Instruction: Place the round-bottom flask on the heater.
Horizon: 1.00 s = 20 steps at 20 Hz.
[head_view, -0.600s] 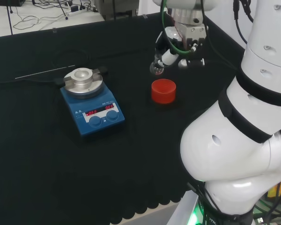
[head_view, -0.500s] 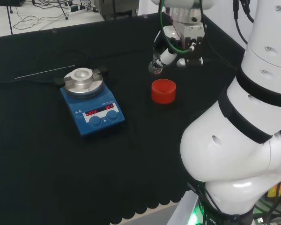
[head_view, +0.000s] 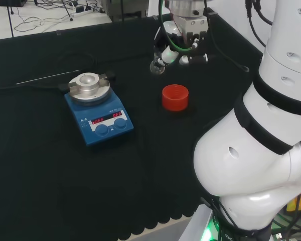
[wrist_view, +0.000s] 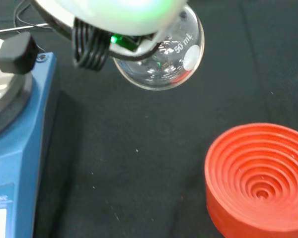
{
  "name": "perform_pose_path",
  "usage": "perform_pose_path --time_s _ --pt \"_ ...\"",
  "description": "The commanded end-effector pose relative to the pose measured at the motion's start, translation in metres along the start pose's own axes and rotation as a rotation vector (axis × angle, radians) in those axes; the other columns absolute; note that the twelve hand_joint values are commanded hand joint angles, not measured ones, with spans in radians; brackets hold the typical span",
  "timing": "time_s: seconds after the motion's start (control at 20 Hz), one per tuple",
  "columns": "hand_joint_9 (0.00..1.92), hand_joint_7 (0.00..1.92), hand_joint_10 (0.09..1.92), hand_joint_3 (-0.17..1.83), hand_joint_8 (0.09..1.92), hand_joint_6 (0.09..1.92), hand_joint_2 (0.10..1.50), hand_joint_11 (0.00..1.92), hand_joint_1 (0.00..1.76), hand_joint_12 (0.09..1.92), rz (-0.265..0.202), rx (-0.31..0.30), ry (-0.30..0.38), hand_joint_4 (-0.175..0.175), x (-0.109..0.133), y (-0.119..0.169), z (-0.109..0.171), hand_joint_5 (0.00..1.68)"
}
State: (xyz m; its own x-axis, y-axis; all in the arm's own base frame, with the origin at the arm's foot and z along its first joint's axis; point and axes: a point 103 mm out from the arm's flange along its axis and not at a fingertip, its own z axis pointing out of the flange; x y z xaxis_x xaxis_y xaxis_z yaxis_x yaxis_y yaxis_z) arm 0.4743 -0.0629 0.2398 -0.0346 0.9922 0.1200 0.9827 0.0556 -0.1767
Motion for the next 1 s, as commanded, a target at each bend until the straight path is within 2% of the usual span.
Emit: perform_pose_path --time_s 0.05,0.45,1.0 --pt "0.79 0.58 0.53 0.83 0.65 0.87 0.6 0.41 1.11 1.32 -0.048 0.006 -0.027 0.175 0.034 0.016 -0.013 1.21" --pt "0.79 0.59 0.53 0.84 0.65 0.86 0.59 0.41 1.11 1.32 -0.144 0.021 -0.055 0.175 0.096 0.048 -0.019 1.22" --pt "0.8 0.59 0.53 0.85 0.65 0.86 0.59 0.41 1.11 1.32 -0.247 0.068 -0.092 0.175 0.158 0.079 -0.012 1.22"
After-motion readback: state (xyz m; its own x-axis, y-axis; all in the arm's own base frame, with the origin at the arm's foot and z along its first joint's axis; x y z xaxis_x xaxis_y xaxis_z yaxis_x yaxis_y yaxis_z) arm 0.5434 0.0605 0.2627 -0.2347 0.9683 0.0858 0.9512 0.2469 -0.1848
